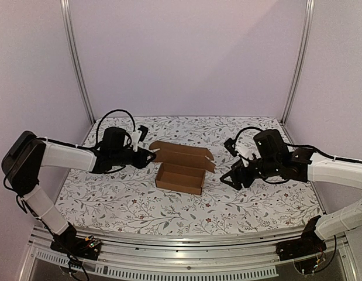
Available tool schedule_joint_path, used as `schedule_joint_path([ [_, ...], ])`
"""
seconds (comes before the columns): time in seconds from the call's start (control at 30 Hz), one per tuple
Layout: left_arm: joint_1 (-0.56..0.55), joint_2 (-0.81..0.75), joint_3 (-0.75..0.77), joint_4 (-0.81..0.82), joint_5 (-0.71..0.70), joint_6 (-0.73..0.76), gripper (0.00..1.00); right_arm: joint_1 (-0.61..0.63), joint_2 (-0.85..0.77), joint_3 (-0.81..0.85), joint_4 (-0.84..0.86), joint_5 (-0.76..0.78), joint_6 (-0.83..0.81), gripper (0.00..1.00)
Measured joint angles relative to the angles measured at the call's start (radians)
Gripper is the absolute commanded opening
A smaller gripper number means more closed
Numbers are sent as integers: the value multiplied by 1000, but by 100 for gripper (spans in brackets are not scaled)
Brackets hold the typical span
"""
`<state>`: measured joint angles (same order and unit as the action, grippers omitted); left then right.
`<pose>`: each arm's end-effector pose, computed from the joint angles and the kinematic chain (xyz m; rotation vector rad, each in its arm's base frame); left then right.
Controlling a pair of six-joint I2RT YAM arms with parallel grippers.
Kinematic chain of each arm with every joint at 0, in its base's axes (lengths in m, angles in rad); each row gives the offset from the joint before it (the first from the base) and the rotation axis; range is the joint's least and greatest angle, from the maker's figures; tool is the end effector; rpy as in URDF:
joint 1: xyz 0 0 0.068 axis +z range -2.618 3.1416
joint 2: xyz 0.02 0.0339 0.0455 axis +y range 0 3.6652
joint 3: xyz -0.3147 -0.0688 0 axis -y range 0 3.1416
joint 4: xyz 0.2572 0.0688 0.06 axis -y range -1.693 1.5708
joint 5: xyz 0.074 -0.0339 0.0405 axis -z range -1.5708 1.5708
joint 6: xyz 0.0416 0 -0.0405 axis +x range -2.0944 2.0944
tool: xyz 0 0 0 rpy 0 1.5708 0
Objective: Fold the paper box
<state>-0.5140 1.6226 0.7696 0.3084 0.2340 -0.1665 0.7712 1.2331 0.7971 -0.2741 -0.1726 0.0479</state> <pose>0.2988 -0.1798 0.2142 0.5151 2.1059 -0.6464 0.1825 0.1873 0.2812 -0.9169 2.1606 0.6148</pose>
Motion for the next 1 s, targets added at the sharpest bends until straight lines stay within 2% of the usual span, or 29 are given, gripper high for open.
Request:
schedule_joint_path([
  [0.27,0,2,0,4,35,10,15,0,0,0,6,-2,2,73],
  [0.57,0,2,0,5,66,8,3,0,0,0,6,-1,2,71],
  [1.0,-8,-3,-9,3,77,6,0,-5,51,43,4,51,-11,70],
])
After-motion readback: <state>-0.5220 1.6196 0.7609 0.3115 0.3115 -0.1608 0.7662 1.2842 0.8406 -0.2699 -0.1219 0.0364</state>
